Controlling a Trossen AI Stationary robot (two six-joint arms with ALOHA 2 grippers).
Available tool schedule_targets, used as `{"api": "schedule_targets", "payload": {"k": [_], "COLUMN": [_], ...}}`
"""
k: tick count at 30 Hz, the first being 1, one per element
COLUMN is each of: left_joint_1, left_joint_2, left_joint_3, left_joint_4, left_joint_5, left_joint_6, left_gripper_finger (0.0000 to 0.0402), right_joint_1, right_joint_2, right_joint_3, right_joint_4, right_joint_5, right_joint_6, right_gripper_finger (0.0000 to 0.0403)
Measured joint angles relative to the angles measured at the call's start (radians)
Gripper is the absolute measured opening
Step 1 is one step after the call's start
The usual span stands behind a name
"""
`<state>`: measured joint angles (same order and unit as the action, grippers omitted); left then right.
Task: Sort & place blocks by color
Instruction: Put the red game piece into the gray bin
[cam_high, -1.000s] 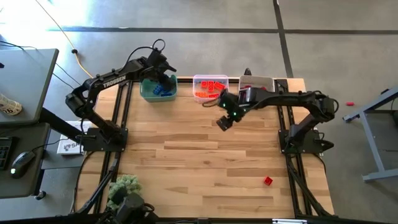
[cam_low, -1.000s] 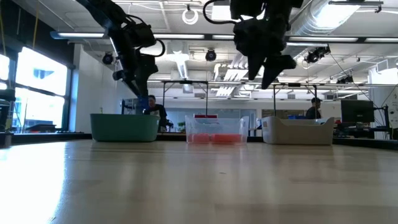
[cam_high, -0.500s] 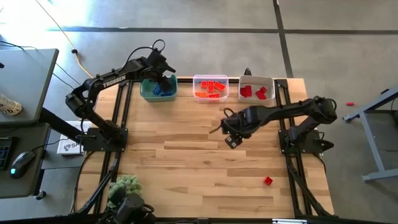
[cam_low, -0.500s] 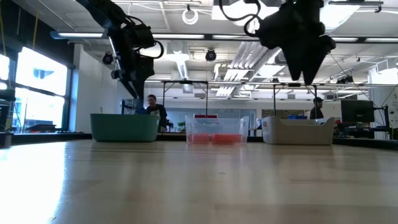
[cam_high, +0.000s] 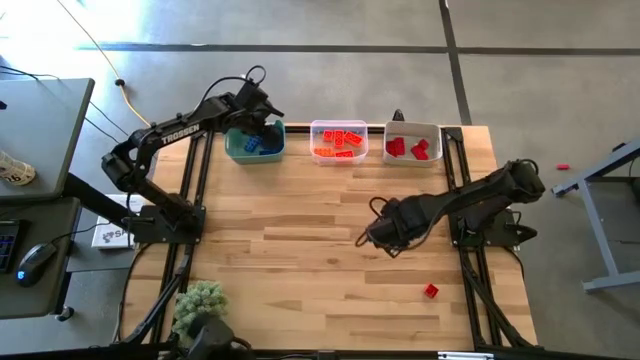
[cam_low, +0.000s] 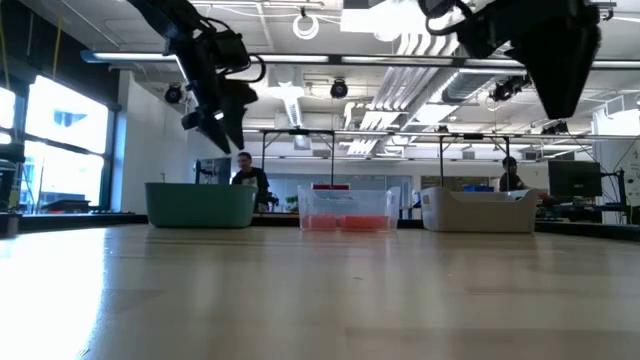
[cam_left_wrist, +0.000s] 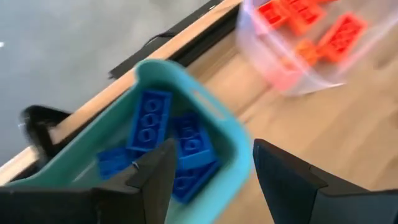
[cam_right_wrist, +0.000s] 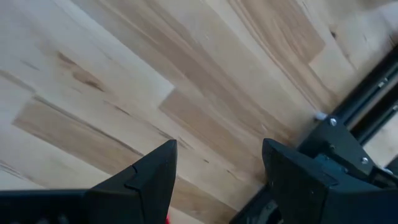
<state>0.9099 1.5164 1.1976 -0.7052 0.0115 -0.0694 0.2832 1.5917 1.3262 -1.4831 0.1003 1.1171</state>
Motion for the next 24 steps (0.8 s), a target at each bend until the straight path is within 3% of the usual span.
{"api": "schedule_targets", "payload": {"k": [13,24], "left_joint_1": [-0.196,-0.398], "left_joint_2": [-0.109,-0.169], "left_joint_3": [0.000,0.000], "left_joint_4": [0.014,0.014], "left_joint_5": [0.012,0.007], "left_joint_6": [-0.185,-0.336], "left_gripper_finger": [0.0200,0.0200], "right_joint_1": [0.201,0.393], "right_joint_2": [-0.001,-0.180], "right_joint_3": [-0.011,-0.304], "right_joint_4": [-0.066,0.178], "right_joint_5": [0.039,-0.071], "right_joint_6": [0.153,0.356], "right_gripper_finger": [0.0225,0.0225]}}
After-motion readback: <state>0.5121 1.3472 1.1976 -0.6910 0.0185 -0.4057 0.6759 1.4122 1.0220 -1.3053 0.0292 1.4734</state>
